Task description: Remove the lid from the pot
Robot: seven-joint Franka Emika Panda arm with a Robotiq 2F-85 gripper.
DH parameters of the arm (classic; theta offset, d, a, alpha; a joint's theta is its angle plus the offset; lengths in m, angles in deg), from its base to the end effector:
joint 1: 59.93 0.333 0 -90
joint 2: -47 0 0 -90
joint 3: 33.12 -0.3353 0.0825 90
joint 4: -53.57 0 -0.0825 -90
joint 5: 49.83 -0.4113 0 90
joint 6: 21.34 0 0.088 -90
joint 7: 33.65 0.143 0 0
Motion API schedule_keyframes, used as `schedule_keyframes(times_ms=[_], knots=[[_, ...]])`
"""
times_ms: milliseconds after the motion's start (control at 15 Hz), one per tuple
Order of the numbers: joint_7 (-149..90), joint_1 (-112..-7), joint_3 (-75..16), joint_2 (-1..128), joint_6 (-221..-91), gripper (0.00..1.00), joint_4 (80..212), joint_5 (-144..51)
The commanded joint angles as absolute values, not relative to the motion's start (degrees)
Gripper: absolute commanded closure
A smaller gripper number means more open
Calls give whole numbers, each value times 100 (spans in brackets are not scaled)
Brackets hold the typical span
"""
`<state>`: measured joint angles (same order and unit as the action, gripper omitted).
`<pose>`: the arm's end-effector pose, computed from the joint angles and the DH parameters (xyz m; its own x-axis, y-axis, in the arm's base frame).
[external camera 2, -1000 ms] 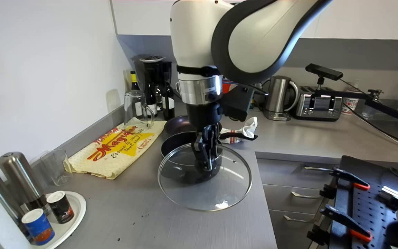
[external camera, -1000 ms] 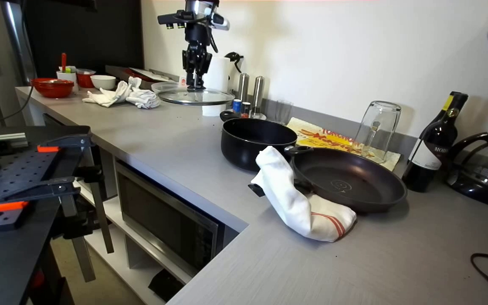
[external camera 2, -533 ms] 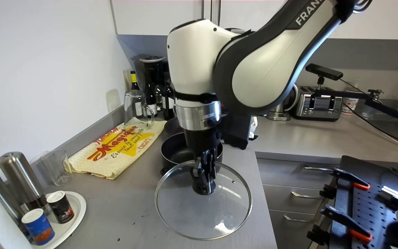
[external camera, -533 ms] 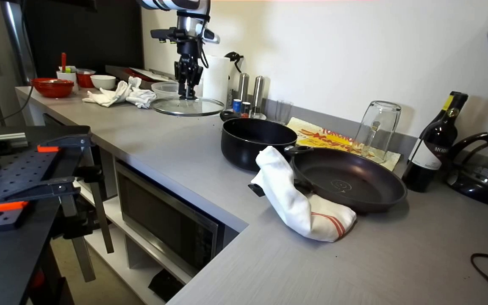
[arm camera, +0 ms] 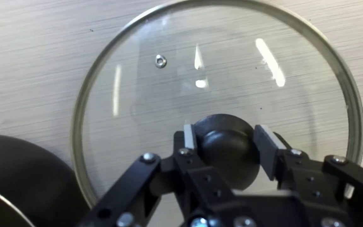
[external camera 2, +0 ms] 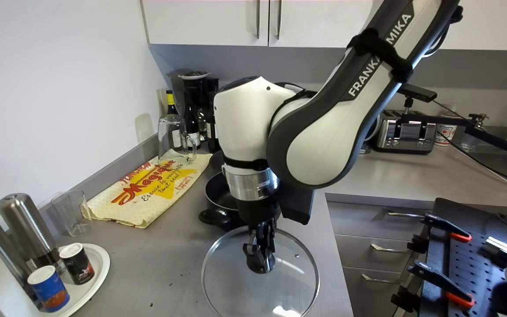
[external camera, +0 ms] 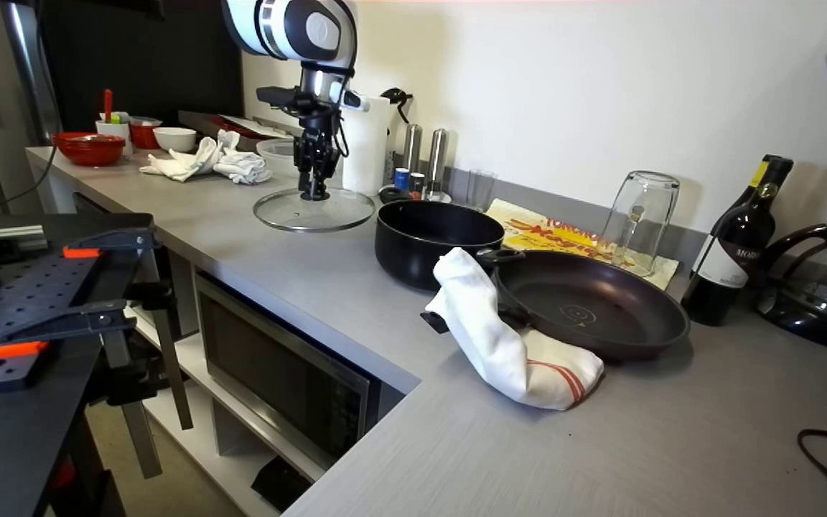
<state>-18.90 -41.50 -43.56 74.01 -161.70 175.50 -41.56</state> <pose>0.5036 0.2797 0.1344 0.9314 0.3384 -0.1343 0.3450 -0.9382 0.0285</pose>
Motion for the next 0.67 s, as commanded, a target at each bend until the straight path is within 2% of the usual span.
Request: schedule_keyframes(times_ms=[0, 600], knots=[[-1853, -4010, -4284, 7436, -16236, 76, 17488, -4170], [-1882, -3926, -4259, 7657, -16583, 76, 17438, -4177]])
